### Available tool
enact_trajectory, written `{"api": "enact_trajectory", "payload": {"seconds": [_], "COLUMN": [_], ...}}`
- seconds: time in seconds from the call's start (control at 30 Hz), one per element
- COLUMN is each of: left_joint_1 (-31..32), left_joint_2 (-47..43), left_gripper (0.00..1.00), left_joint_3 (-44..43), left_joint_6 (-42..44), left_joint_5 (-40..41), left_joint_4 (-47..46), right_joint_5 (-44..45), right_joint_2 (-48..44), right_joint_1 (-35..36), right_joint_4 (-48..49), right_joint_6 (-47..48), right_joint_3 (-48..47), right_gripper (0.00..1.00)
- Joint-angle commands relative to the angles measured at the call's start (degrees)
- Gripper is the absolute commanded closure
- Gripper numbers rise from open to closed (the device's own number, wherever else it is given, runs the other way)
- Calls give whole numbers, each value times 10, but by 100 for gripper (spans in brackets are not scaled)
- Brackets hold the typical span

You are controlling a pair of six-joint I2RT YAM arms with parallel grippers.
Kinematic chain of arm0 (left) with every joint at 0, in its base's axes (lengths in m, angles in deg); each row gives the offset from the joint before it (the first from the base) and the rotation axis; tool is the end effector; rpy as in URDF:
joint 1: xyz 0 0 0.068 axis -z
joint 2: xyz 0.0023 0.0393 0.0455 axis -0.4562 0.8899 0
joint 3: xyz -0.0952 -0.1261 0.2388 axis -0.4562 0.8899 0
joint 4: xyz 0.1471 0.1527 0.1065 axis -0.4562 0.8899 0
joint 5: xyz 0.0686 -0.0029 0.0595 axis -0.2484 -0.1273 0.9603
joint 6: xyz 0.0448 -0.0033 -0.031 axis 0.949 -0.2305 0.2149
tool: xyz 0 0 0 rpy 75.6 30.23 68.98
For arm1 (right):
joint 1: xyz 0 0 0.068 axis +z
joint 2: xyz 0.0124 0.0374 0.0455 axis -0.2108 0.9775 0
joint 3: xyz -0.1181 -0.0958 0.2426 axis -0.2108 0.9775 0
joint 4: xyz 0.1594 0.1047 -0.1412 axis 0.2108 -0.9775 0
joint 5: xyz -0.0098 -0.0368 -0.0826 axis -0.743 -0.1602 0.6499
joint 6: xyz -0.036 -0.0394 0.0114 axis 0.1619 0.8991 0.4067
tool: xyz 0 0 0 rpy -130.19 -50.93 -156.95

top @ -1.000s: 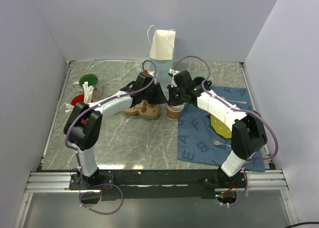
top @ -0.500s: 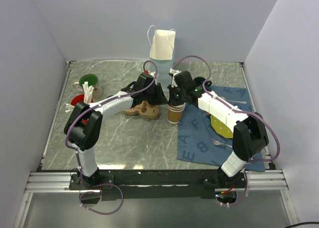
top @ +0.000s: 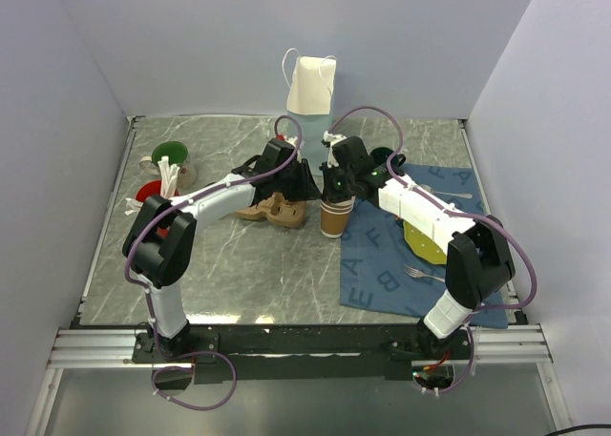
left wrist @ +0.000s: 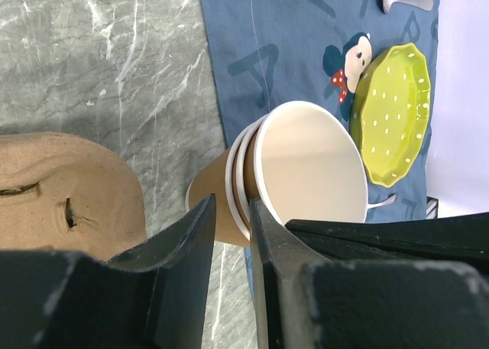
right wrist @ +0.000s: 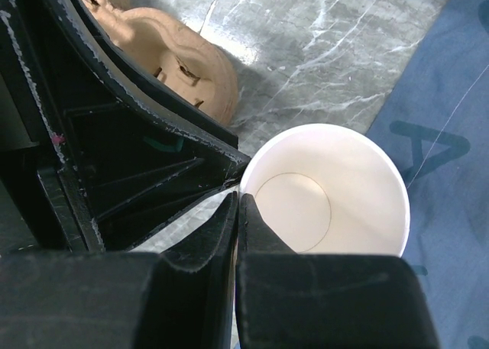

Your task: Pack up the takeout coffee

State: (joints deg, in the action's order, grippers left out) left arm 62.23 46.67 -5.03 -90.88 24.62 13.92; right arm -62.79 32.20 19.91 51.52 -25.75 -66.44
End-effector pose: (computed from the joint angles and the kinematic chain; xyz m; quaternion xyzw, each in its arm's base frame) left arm 0.3229 -0.2384 0.2578 -0.0015 0.8979 -0.3576 0.2567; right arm 0.2859 0.1831 0.2966 -0.1706 0.9064 0.1852 0.3391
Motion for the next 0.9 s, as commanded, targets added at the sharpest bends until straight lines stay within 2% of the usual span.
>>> {"api": "enact_trajectory", "payload": {"seconds": [0.0,0.87], "left_joint_1": [7,10], "left_joint_2": [3,-2], "left_gripper": [70,70], "left_joint_3": [2,18], "left_joint_6": [20,20], "left_joint_5": [22,30], "left_joint_4": [48,45], "right_joint_5": [29,46], "right_joint_2": [-44,-38], "right_joint_1": [2,1], "right_joint_4": [67,71], "right_joint_6": [10,15], "right_joint_3": [-25,-43], "right_gripper": [100,100]}}
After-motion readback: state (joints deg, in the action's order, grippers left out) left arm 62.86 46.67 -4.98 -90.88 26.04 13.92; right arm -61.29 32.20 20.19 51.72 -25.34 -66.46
